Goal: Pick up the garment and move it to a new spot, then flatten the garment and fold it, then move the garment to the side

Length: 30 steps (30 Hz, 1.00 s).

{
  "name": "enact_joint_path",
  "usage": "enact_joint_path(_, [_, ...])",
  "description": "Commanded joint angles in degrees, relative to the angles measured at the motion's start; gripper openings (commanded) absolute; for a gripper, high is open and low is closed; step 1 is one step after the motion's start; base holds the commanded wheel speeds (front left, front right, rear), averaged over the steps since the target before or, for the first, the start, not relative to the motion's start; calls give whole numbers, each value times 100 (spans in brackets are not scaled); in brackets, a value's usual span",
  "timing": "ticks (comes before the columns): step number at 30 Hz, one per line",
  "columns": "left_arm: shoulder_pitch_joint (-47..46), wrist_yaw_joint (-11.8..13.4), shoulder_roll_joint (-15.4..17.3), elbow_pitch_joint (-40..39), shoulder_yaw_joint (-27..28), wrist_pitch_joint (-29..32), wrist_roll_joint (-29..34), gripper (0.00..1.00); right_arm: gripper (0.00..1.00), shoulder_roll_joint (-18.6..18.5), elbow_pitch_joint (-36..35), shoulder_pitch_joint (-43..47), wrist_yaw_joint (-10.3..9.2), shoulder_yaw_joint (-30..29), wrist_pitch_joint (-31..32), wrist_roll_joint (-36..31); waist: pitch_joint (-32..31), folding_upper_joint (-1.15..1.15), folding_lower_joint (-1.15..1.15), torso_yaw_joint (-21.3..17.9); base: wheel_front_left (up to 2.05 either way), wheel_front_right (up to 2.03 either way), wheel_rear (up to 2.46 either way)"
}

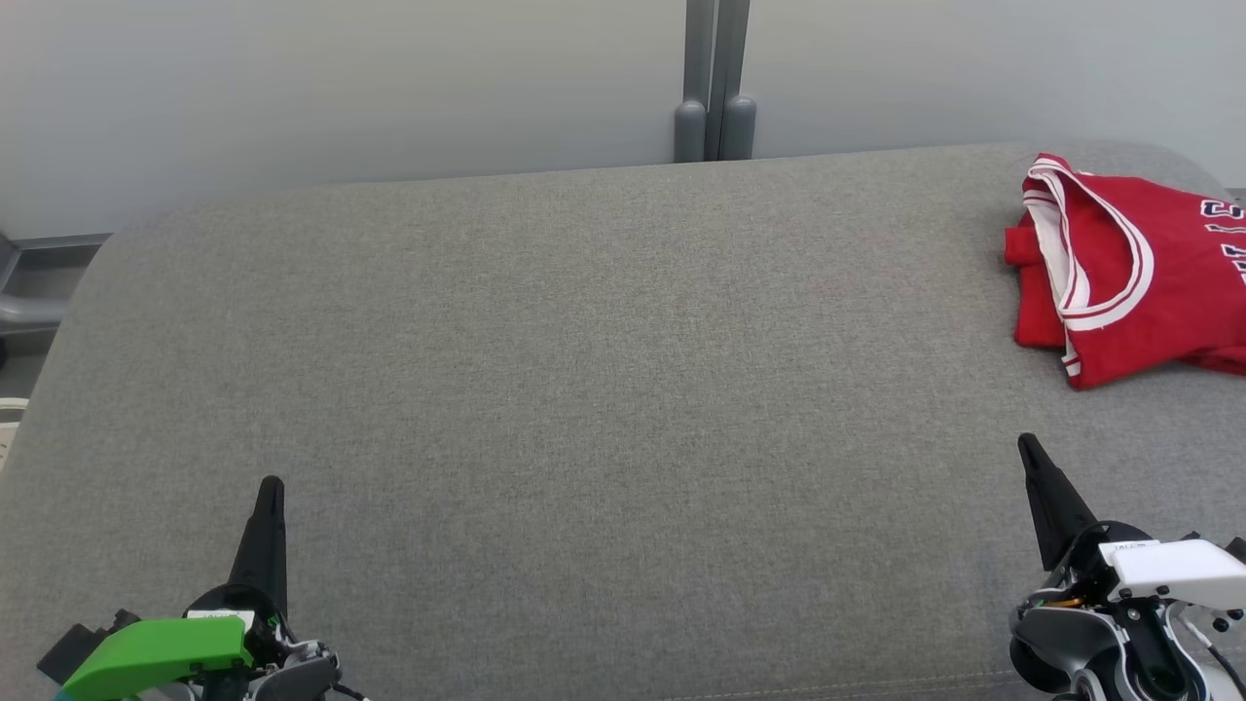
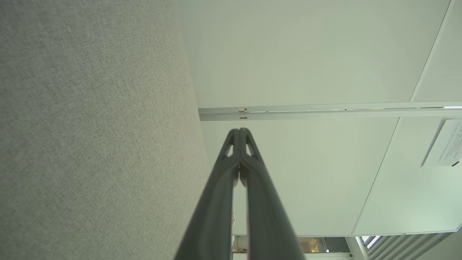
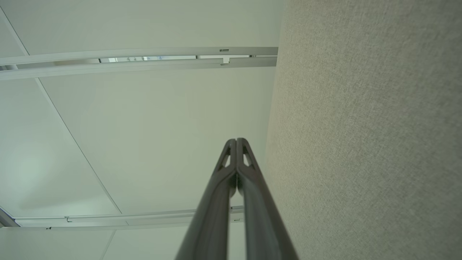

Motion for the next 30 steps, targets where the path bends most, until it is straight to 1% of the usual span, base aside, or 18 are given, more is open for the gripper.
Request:
enact_joint_path(1, [-101,-35,6,-6,32,21,-11,0,0,-9,-21,42,2,-20,20,4,0,0,0,0,0,0,0])
enact_joint_path(30, [-101,-35,-5,-6,45,27,8,0,0,8,-19,37,2,-43,42,-30,0,0,0,0,0,0,0])
